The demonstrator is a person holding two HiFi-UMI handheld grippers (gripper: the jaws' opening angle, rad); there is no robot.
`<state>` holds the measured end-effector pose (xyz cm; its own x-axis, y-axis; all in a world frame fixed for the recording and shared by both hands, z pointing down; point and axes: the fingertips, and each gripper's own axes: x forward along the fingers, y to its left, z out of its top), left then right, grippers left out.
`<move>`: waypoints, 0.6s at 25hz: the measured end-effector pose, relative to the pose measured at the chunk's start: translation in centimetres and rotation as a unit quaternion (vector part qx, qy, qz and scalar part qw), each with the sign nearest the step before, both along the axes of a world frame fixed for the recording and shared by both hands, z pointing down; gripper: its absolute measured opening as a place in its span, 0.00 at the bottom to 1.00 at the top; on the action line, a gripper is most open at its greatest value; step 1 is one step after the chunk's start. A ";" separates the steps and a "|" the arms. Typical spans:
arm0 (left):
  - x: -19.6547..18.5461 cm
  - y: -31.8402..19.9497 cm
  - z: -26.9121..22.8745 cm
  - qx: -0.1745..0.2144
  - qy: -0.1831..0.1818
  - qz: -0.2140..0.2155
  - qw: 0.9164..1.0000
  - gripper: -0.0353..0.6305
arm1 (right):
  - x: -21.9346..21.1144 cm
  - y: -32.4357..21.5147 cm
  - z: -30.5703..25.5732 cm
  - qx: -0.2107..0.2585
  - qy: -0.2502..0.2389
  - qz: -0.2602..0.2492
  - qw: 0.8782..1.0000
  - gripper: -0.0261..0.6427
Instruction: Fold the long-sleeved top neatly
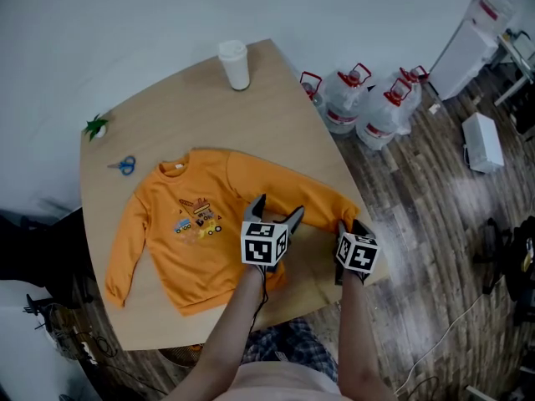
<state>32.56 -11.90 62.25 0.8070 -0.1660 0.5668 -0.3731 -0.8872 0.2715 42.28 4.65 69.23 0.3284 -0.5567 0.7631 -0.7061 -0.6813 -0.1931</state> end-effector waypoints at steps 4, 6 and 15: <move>-0.5 -0.2 -0.1 -0.001 0.000 -0.008 1.000 0.71 | -0.6 -0.9 -0.1 0.009 -0.007 -0.019 1.000 0.15; -0.8 -0.5 -0.3 0.000 0.002 -0.013 1.000 0.71 | -0.7 -1.3 -0.7 0.014 -0.004 -0.025 1.000 0.12; -3.6 -3.6 -2.0 0.012 0.013 -0.058 0.998 0.71 | 0.1 -4.6 -7.1 0.083 0.039 -0.048 0.995 0.11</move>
